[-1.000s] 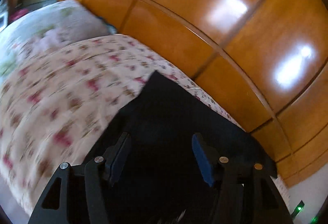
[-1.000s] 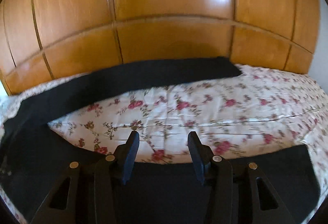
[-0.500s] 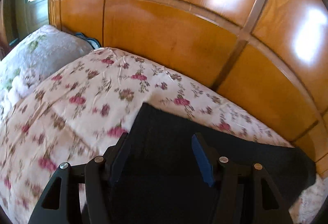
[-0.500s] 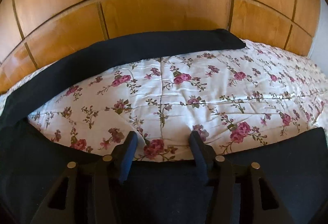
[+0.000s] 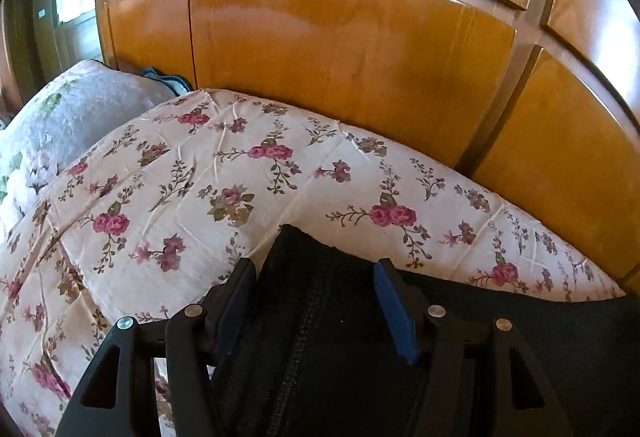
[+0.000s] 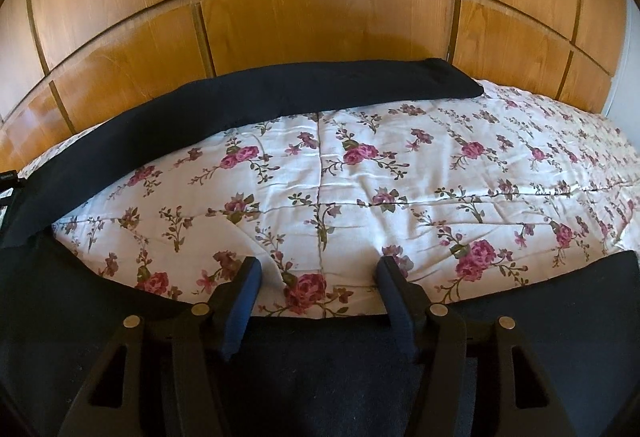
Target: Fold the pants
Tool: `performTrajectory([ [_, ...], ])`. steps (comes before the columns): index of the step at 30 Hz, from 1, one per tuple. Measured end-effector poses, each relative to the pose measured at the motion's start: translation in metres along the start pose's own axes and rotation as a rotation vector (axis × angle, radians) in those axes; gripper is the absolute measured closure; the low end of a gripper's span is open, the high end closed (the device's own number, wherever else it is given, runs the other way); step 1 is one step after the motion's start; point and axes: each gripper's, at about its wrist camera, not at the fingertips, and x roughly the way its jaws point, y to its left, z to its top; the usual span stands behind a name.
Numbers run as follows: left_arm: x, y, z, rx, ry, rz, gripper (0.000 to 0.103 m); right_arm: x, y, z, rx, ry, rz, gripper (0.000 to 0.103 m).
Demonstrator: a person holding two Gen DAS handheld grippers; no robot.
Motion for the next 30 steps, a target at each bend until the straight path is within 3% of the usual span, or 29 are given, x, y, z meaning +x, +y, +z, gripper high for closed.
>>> performTrajectory([
  [4,0.0,0.002,0.0,-0.004,-0.004,-0.019,0.046,0.0,0.0,0.0,0.001,-0.001,-0.002,0.042],
  [9,-0.003,-0.006,-0.005,0.042,-0.021,-0.05,0.078,-0.001,0.001,-0.001,-0.001,-0.002,-0.004,0.042],
  [12,-0.006,-0.01,-0.007,0.067,-0.038,-0.049,0.085,-0.001,0.001,-0.001,-0.004,-0.003,-0.006,0.041],
  [19,-0.039,-0.021,-0.015,0.121,-0.147,0.008,0.09,-0.001,0.0,-0.001,-0.003,-0.006,-0.005,0.041],
  [30,-0.123,-0.016,-0.04,0.115,-0.242,-0.117,0.09,-0.001,0.0,-0.001,-0.003,-0.006,-0.004,0.041],
])
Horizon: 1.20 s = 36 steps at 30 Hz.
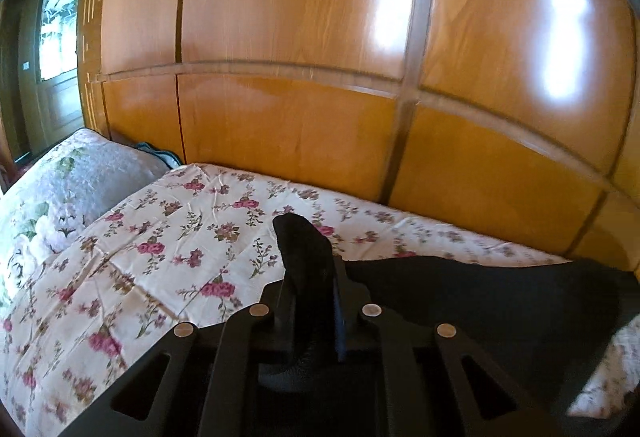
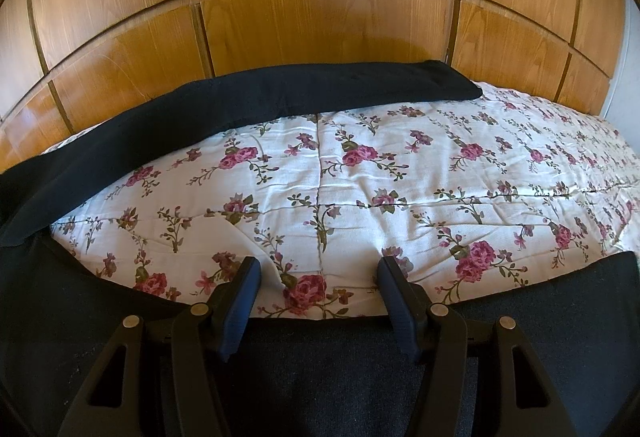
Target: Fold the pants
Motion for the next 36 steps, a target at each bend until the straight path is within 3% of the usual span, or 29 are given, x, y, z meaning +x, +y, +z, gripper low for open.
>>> performTrajectory([
  [5,-0.053,0.015,-0.01,-0.081,-0.061,-0.088,0.09,0.0,0.0,-0.001,0.0,-0.001,0.0,0.041],
  [10,-0.106,0.039,-0.042,-0.186,-0.105,-0.163,0.091,-0.001,0.0,0.0,-0.003,-0.001,-0.005,0.041],
  [16,-0.138,0.054,-0.091,-0.246,-0.104,-0.181,0.091,-0.001,0.004,-0.001,-0.028,0.012,-0.035,0.041],
  [20,-0.135,0.061,-0.132,-0.3,-0.047,-0.163,0.091,-0.002,0.014,0.01,-0.065,0.064,-0.073,0.041],
  [24,-0.121,0.062,-0.159,-0.346,0.002,-0.161,0.091,-0.021,0.038,0.047,-0.032,0.007,0.093,0.04],
  [30,-0.119,0.064,-0.166,-0.366,-0.004,-0.173,0.09,0.002,0.106,0.118,0.016,0.107,0.291,0.037],
  [36,-0.121,0.061,-0.168,-0.359,-0.006,-0.168,0.09,0.05,0.158,0.158,0.092,0.22,0.31,0.037],
])
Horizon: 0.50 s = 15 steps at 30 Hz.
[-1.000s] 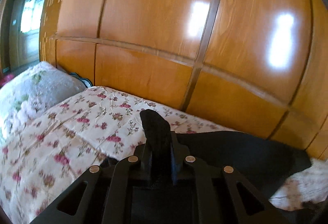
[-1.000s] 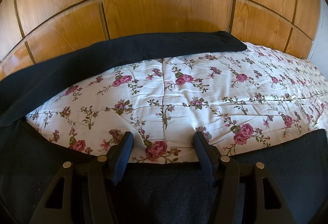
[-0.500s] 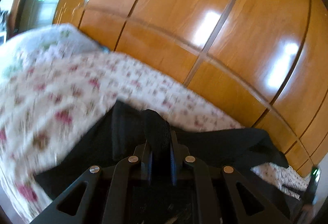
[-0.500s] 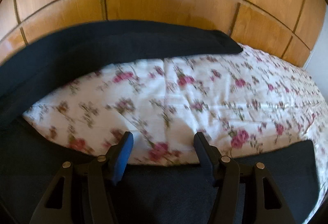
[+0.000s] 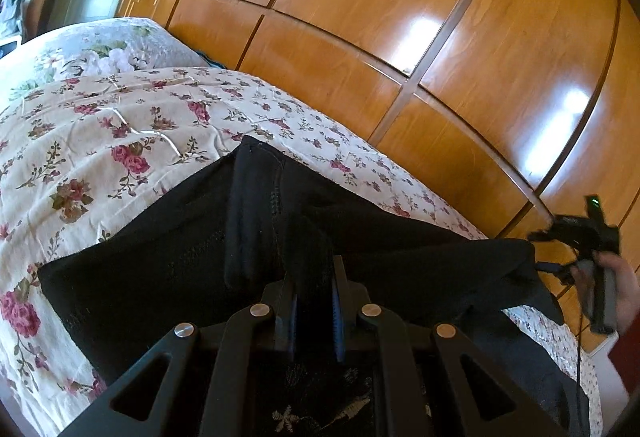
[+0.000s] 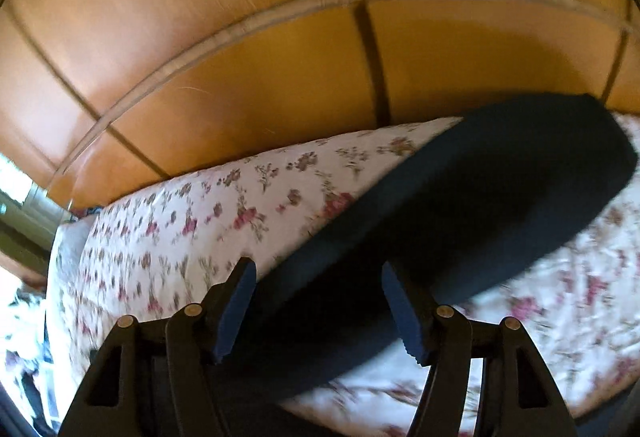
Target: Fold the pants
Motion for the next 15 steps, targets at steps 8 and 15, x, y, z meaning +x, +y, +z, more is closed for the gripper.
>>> performTrajectory([
  [8,-0.003,-0.008,0.014,0.035,0.027,-0.006,0.09,0.032,-0.027,0.008,0.179,0.098,-0.048,0.091],
  [15,-0.017,-0.025,0.102,0.059,-0.085,-0.119,0.09,-0.055,-0.04,-0.009,0.073,-0.039,0.125,0.092],
])
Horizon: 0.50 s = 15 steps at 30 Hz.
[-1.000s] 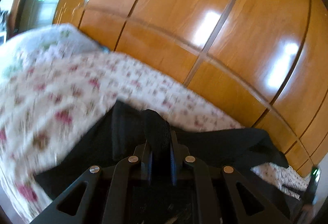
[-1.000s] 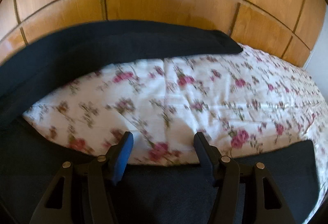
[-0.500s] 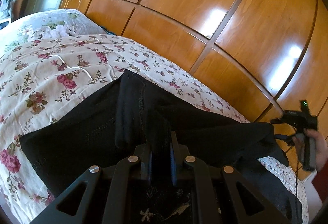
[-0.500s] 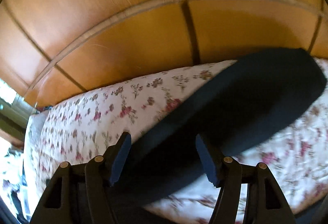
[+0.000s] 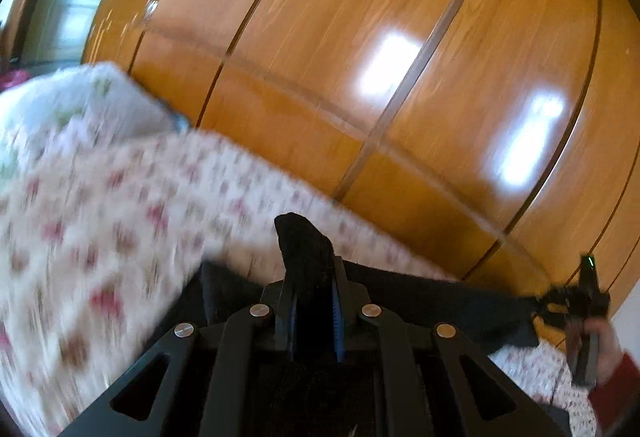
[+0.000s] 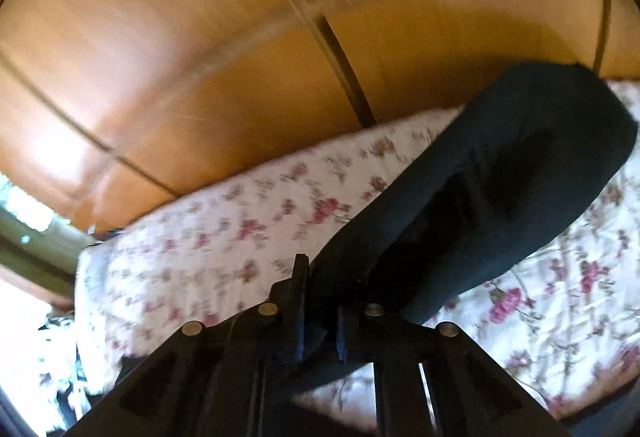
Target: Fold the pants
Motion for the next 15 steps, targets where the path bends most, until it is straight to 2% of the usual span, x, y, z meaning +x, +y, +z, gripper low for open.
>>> performTrajectory([
  [3,-0.005,0.003,0.031,-0.029,-0.032,-0.074,0.09,-0.047,0.008,-0.016,-0.067,-0.063,0.056,0.092],
  [6,-0.007,0.017,0.038,-0.07,-0.015,-0.109,0.09,-0.092,0.02,-0.048,-0.172,-0.129,0.083,0.092],
  [10,-0.014,0.048,0.01,-0.116,0.034,-0.11,0.09,-0.121,0.026,-0.11,-0.254,-0.167,0.127,0.092],
  [15,-0.02,0.09,-0.038,-0.194,0.109,-0.05,0.09,-0.107,0.014,-0.186,-0.27,-0.147,0.132,0.092],
])
